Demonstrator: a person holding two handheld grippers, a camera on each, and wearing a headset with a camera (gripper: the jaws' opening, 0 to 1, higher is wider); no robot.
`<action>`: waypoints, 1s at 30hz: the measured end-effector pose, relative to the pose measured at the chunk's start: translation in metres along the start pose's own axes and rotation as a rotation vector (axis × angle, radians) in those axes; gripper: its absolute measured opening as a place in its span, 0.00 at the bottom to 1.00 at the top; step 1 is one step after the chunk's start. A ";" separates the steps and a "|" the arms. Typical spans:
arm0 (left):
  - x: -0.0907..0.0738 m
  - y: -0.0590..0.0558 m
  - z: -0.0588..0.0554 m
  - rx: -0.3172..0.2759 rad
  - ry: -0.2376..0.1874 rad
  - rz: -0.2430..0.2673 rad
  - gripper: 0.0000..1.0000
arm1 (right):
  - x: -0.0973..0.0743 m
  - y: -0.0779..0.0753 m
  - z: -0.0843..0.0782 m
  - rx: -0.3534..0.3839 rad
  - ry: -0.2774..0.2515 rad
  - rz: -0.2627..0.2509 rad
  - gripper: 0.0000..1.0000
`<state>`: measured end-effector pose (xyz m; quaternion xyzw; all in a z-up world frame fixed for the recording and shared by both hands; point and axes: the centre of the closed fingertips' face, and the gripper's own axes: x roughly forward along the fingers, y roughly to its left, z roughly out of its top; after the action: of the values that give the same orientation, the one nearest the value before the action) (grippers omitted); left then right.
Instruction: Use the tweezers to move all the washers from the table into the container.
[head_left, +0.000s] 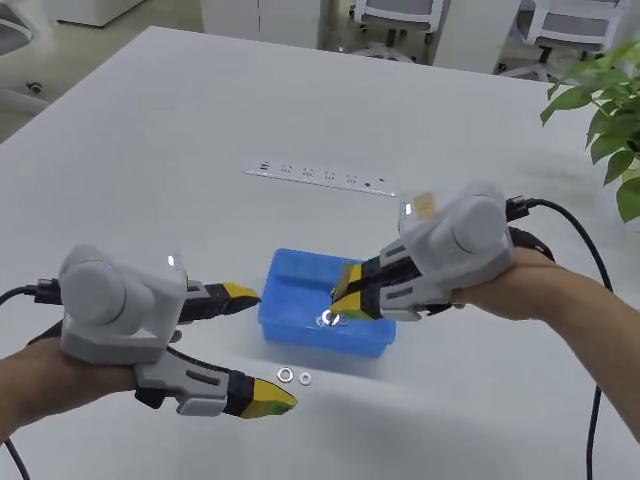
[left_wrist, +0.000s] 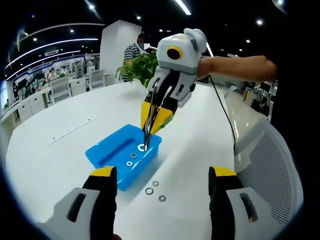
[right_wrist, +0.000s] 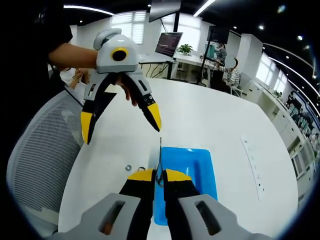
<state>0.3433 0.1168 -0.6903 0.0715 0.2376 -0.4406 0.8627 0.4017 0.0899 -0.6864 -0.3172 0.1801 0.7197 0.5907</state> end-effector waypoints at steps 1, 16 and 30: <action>0.000 0.000 0.001 -0.001 -0.002 0.001 0.81 | 0.000 -0.002 -0.002 0.002 0.004 -0.003 0.06; -0.002 0.012 0.005 -0.008 -0.013 0.024 0.85 | 0.016 -0.016 -0.030 0.013 0.036 0.008 0.07; 0.005 0.023 0.010 -0.004 -0.003 0.015 0.79 | 0.038 -0.016 -0.048 0.027 0.049 0.062 0.07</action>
<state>0.3674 0.1242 -0.6858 0.0710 0.2368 -0.4337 0.8665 0.4250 0.0908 -0.7454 -0.3210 0.2140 0.7271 0.5678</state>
